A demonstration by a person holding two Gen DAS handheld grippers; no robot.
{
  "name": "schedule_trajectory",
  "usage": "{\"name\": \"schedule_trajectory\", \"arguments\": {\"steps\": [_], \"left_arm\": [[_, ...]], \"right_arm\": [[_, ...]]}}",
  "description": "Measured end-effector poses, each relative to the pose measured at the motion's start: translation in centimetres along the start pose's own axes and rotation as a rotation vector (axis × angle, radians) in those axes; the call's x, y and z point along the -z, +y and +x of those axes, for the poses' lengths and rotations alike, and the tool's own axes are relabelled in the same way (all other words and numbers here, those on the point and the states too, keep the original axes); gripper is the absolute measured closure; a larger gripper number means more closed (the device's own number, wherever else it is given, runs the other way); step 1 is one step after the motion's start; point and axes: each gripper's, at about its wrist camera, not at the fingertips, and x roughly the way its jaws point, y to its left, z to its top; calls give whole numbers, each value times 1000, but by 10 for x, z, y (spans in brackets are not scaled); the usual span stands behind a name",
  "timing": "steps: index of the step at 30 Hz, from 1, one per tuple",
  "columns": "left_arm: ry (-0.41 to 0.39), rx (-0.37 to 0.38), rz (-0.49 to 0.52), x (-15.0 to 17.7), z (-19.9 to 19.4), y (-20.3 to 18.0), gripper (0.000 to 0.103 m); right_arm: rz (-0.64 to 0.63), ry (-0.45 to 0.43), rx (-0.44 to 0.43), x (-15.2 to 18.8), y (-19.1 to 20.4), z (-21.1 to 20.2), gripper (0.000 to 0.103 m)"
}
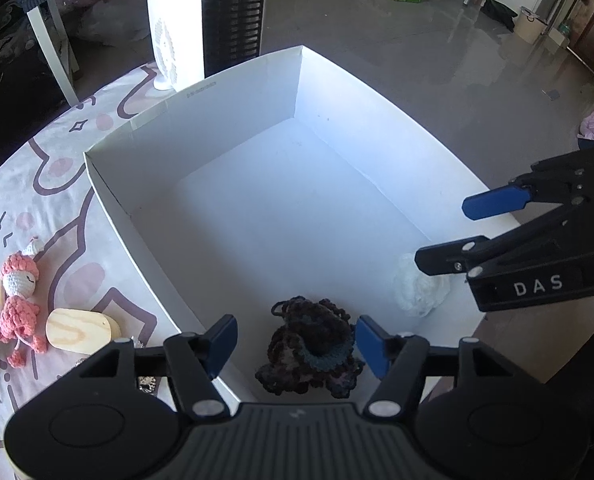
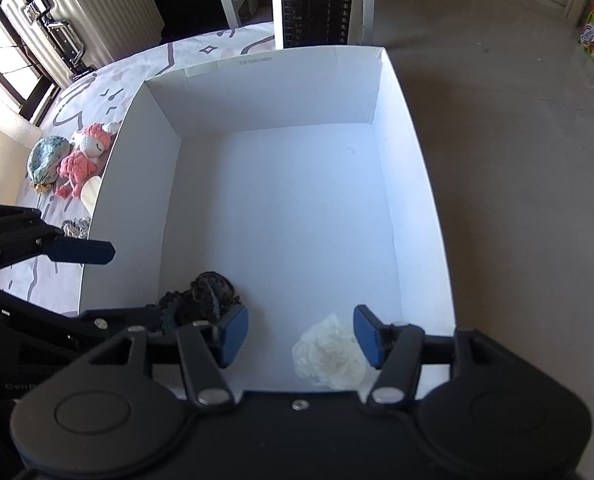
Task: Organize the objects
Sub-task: 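Open both tools to drop the pouch and yarn ball into the shoebox, then move both tools back over the remaining items on the bed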
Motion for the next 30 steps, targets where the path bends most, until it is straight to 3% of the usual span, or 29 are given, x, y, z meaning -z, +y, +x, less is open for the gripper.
{"name": "schedule_trajectory", "arguments": {"steps": [10,15,30], "left_arm": [[-71,-14,-42,3,-23,9,6],[-118,-54,-83,7,-34,19,2],[-214,-140,-253,26,-66,72,0]], "right_arm": [[84,-111,16,0,-8,-30,17],[112,-182,33,2,-8,-40,0],[75,-233,64,-17,28,-39,0]]}}
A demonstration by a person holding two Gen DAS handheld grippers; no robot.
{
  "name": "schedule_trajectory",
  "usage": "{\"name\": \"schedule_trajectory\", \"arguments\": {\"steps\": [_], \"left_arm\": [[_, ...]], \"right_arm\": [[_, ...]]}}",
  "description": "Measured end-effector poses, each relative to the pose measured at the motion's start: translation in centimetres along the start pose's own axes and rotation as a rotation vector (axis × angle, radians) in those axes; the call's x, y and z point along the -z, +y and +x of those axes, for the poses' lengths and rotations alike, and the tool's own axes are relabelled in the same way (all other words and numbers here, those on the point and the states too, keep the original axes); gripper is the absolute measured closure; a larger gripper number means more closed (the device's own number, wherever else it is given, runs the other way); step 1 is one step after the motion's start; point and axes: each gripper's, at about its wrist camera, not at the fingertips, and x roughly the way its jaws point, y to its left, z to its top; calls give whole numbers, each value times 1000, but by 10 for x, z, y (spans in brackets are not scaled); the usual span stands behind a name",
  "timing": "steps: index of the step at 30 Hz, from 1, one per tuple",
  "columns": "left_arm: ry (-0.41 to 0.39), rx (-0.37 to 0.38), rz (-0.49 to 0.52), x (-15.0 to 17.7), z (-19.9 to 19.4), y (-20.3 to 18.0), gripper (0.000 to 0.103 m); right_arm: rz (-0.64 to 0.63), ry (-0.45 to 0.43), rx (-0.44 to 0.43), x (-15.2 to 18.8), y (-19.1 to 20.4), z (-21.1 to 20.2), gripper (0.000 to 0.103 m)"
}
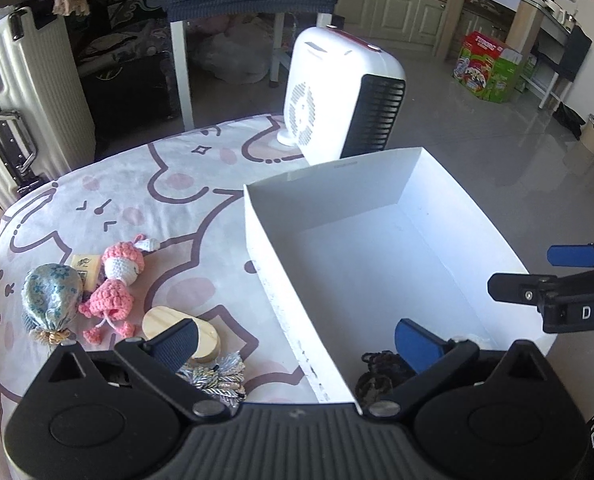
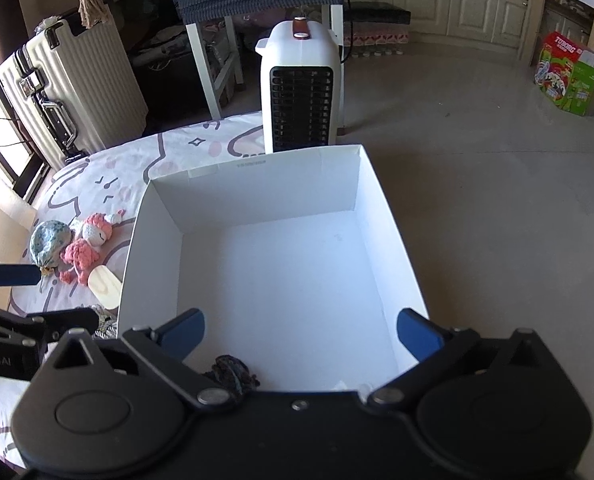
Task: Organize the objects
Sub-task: 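Move both tools back over the remaining items on the bed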
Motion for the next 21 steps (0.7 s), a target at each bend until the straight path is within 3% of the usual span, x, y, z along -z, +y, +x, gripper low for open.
{"name": "schedule_trajectory", "arguments": {"steps": [12,21], "left_arm": [[-127,-129,-149,8,-42,68,0],[-162,-184,-193,21,-64,102,0]], "right_arm": [[-59,-61,-48,-18,53,-5,0],[-101,-88,-101,-31,97,-5,0]]}}
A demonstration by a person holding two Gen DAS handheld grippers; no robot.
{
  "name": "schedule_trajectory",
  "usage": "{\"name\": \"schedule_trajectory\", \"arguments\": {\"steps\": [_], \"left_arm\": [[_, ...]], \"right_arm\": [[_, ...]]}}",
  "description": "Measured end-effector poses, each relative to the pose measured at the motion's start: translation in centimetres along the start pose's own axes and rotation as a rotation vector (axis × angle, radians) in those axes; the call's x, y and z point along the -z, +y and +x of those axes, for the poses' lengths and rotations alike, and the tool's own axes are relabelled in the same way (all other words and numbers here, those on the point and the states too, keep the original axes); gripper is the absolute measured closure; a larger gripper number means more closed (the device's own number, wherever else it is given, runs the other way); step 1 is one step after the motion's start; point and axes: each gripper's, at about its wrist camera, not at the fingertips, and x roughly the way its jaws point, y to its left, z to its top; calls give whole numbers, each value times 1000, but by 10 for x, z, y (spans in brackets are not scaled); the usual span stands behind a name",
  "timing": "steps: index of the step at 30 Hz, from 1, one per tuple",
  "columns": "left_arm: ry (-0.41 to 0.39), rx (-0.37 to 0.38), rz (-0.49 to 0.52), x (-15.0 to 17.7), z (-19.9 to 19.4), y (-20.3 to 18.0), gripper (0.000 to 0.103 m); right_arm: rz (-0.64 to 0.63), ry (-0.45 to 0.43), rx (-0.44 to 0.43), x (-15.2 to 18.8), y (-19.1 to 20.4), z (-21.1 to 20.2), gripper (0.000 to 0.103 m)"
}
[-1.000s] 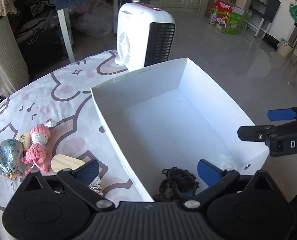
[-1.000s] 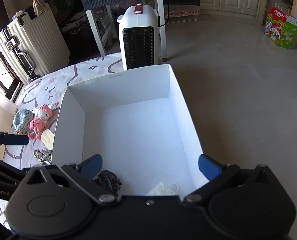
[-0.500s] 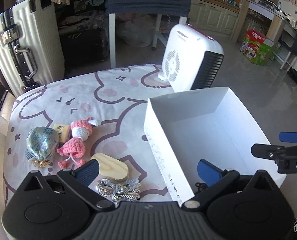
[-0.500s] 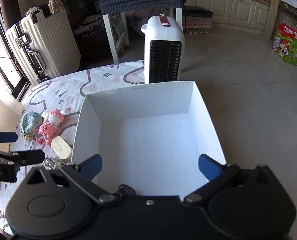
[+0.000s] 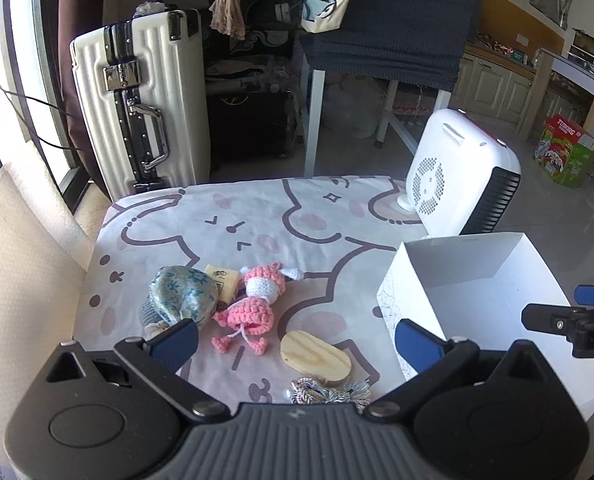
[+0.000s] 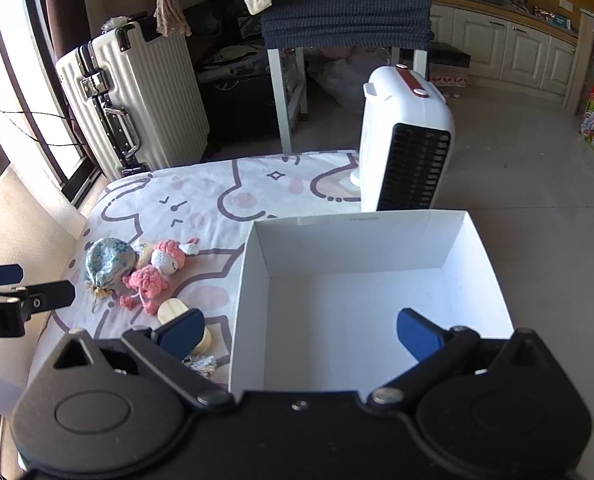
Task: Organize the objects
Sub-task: 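Move both tools back over the remaining items on the bed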
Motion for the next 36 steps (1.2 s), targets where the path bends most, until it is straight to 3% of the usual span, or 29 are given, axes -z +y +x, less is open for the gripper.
{"name": "schedule_trajectory", "arguments": {"steps": [25,36], "left_arm": [[-11,-86,-54,6,-8,53,0],[-66,-136,-24,-3,7,75,1]], "right_arm": [[-81,-41,-58,-13,59,16,0],[-136,-144,-100,-20,87,27,0]]}}
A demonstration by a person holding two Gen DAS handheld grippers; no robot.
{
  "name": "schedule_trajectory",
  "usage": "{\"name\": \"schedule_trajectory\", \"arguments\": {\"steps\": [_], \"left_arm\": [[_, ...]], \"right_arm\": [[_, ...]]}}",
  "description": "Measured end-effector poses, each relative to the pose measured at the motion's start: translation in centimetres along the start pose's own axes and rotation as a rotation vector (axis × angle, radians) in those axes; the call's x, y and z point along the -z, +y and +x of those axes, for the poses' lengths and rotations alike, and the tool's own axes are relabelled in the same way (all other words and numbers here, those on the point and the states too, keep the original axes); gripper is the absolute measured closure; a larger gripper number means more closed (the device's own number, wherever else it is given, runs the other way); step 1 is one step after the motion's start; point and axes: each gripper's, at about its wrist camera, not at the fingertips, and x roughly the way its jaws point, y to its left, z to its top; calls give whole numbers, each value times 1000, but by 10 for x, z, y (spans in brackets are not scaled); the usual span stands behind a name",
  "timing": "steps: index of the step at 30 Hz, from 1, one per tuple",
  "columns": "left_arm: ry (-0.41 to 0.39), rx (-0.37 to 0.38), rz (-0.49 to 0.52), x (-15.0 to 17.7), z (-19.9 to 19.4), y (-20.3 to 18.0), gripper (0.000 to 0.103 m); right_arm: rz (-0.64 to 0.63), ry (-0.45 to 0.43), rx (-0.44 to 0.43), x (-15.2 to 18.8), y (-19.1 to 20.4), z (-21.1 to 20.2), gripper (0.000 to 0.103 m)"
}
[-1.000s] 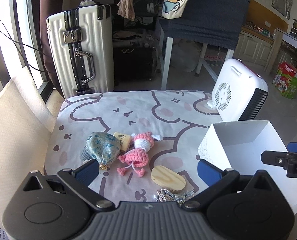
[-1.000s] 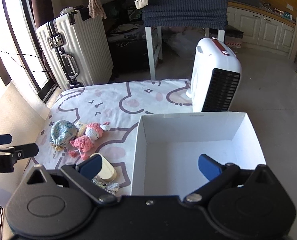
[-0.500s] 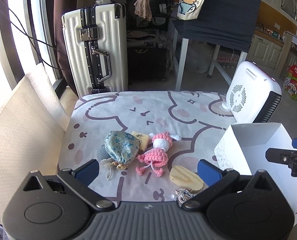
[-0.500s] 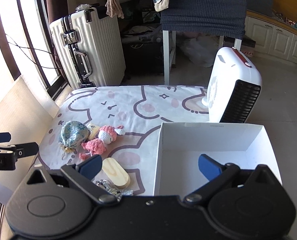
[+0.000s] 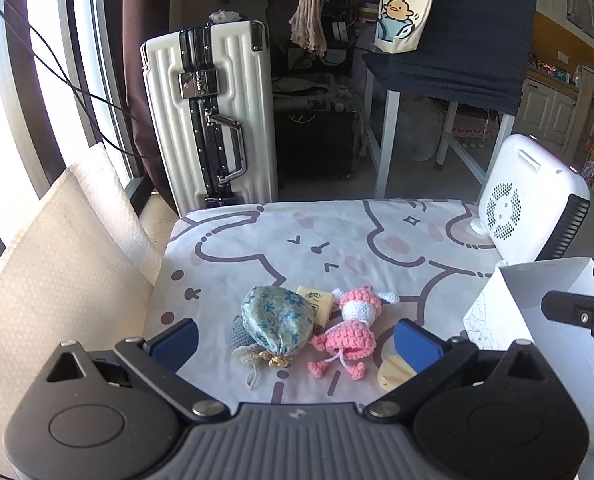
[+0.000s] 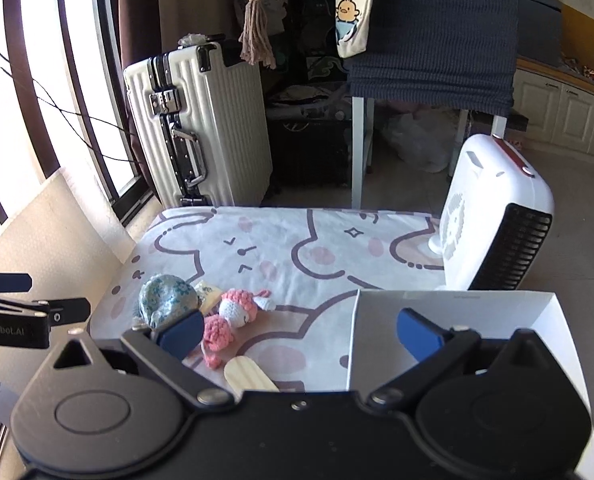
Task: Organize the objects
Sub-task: 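Move both tools back over the remaining items on the bed, then grasp the blue floral pouch with the left tool while the right tool grasps the braided rope knot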
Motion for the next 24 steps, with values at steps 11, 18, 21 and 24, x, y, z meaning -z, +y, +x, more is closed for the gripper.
{"name": "schedule_trajectory", "arguments": {"steps": [11,18,21,24], "left_arm": [[-15,-29,-18,-22,51,19,6],[12,-20,7,-26,88,20,10],[45,-35,38,-24,108,20,10],[84,-53,69,-21,128,21,10]], "right_arm": [[-280,128,-62,11,47,50,3],[-404,211,-112,36,62,79,13],[-433,251,-132,48,66,85,18],[-459,284,-138,60,71,89,25]]}}
